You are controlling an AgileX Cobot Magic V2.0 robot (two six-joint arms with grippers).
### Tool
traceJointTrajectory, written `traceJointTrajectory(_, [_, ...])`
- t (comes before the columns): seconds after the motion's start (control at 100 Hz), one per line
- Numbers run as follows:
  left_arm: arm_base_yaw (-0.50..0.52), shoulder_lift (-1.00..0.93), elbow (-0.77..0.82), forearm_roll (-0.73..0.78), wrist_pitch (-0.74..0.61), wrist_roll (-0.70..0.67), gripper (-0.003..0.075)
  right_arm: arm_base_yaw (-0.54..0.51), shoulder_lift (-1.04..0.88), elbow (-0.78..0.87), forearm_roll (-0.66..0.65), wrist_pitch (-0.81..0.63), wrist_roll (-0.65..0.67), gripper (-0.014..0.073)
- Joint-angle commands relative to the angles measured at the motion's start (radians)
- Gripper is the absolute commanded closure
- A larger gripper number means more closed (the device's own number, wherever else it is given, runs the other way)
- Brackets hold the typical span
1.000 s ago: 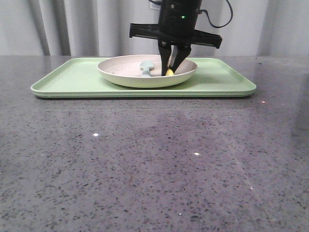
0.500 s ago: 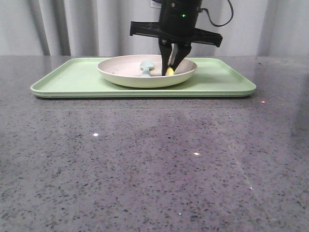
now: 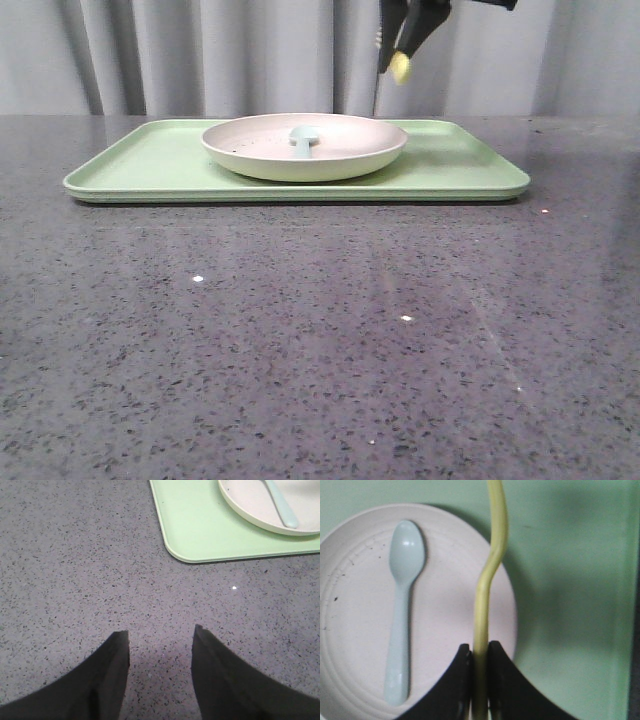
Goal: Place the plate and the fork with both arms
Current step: 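Lift the fork with the right gripper and move it beside the plate, then lower the fork onto the tray, open the right gripper, lift away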
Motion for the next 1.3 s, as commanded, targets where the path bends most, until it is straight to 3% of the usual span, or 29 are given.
traceJointTrajectory(0.0, [0.003, -0.004, -0.027, -0.008, -0.064, -0.005, 0.042, -0.036, -0.076, -0.03, -0.018, 0.039, -0.026, 0.0599])
traceJointTrajectory(0.13, [0.003, -0.004, -0.027, -0.008, -0.064, -0.005, 0.042, -0.071, -0.077, -0.028, -0.018, 0.104, -0.055, 0.0599])
traceJointTrajectory(1.29, [0.003, -0.004, -0.027, -0.002, -0.064, -0.005, 0.042, -0.077, 0.065, -0.025, -0.004, 0.104, -0.097, 0.0596])
